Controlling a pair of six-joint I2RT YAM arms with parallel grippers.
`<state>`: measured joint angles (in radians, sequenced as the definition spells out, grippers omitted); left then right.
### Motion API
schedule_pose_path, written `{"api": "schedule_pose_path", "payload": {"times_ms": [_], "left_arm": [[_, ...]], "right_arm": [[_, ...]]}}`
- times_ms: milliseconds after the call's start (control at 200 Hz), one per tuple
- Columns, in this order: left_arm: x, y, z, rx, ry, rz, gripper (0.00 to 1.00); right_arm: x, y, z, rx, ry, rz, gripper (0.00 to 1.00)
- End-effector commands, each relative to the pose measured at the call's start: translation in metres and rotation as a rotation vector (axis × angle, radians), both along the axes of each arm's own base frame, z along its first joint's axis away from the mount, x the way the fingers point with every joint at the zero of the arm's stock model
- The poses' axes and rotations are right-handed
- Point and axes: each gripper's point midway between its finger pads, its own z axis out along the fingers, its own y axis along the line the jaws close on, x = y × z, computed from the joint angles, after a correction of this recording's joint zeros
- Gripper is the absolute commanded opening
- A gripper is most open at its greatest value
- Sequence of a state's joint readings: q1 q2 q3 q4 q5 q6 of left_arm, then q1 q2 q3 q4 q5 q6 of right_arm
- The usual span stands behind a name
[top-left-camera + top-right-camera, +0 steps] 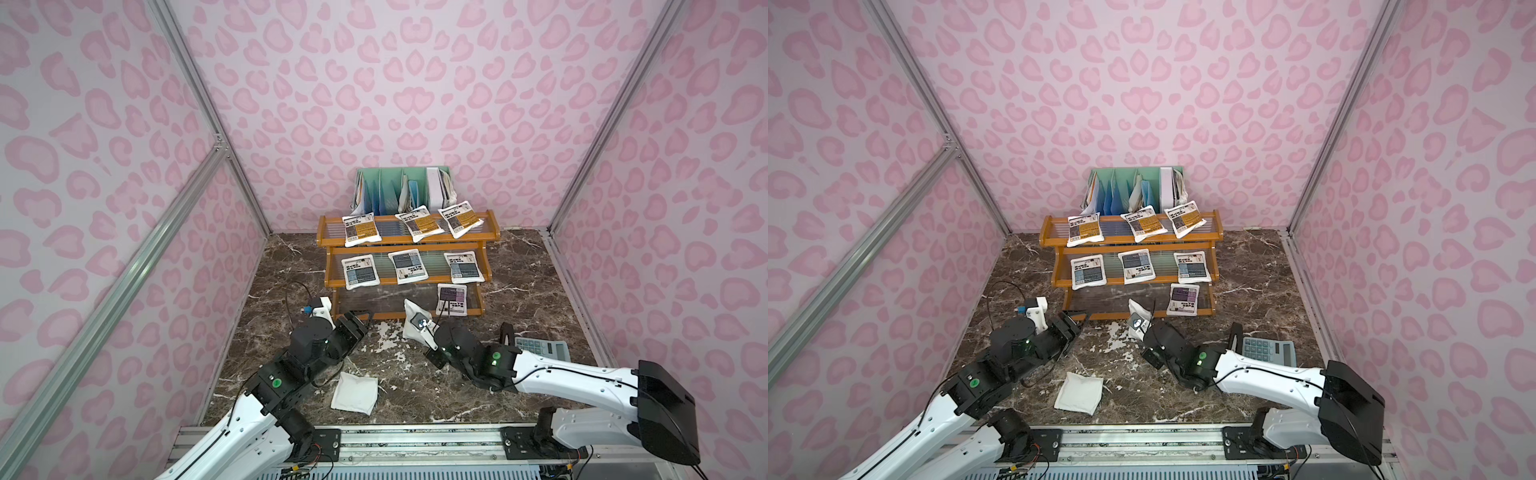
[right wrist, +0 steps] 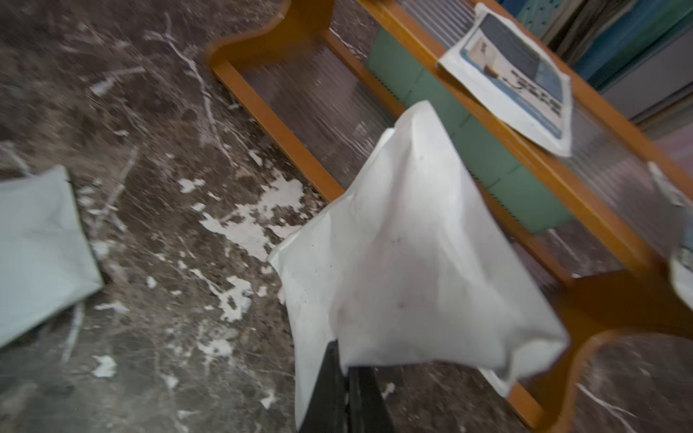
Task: Place the bagged coffee beans on the shelf by color
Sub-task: Pick up the bagged coffee beans at the center of the board.
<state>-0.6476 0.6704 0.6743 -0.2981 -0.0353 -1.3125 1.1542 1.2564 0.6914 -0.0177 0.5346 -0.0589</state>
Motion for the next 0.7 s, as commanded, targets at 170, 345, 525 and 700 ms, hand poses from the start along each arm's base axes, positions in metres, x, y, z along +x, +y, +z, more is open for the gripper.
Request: {"api": "schedule_pose_path", "payload": {"times_ms": [170, 345, 525, 700], "left_arm": [[0.002, -0.029, -0.004, -0.063, 0.205, -0.098, 0.69], [0.003, -0.045, -0.011, -0.069, 0.269, -0.159, 0.69], [0.006, -0.051, -0.013, -0.079, 0.266, -0.18, 0.69], [0.005, -0.055, -0.021, -0.084, 0.284, -0.196, 0.68]], "right_arm": [[-0.006, -0.02, 0.057, -0.248, -0.565, -0.058, 0.0], [-0.021, -0.009, 0.073, -0.4, -0.801, 0.014, 0.0], [-0.032, 0.004, 0.091, -0.462, -0.997, 0.011, 0.0], [-0.034, 0.022, 0.103, -0.45, -1.045, 0.022, 0.0]]}}
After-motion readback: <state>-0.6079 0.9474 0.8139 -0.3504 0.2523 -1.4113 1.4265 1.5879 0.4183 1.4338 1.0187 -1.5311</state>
